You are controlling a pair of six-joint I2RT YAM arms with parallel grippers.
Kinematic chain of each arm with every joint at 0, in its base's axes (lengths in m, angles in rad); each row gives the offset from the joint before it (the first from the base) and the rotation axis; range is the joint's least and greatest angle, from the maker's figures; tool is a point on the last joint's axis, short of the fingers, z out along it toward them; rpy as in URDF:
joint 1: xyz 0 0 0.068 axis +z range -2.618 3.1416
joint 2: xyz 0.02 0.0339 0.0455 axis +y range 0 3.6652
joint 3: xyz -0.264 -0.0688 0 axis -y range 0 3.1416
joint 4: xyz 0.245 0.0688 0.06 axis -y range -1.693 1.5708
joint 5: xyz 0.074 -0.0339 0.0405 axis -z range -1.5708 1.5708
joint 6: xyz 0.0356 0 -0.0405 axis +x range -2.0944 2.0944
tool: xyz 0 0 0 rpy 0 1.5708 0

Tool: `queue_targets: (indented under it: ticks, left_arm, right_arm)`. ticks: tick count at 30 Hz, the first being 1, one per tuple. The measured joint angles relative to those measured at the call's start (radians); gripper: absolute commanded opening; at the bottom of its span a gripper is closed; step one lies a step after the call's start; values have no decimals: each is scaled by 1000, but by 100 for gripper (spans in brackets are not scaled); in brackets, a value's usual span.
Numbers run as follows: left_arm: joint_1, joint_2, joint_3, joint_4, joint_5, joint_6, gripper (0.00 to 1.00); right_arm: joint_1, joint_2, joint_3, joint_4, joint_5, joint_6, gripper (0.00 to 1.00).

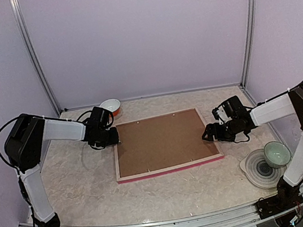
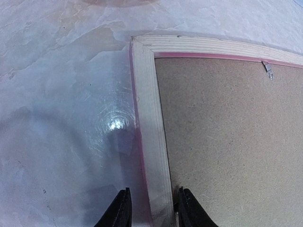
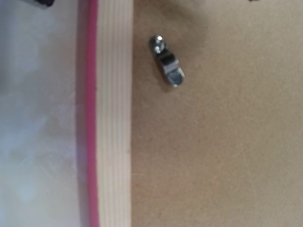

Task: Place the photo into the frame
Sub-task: Press the fastener onto the backboard.

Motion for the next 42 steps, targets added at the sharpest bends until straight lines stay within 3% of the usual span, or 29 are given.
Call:
queue_targets:
  ticks: [14, 22, 42]
  left_arm:
    - [-10, 0, 1, 1, -10, 9, 26]
    - [-26, -18, -1, -27, -9, 17, 30]
    - [-30, -9, 6, -54, -51, 39, 28]
  right_arm:
    - [0, 0, 0, 1, 0, 0, 88]
    - [0, 0, 0, 1, 0, 0, 88]
    - [0, 0, 0, 0, 0, 0, 88]
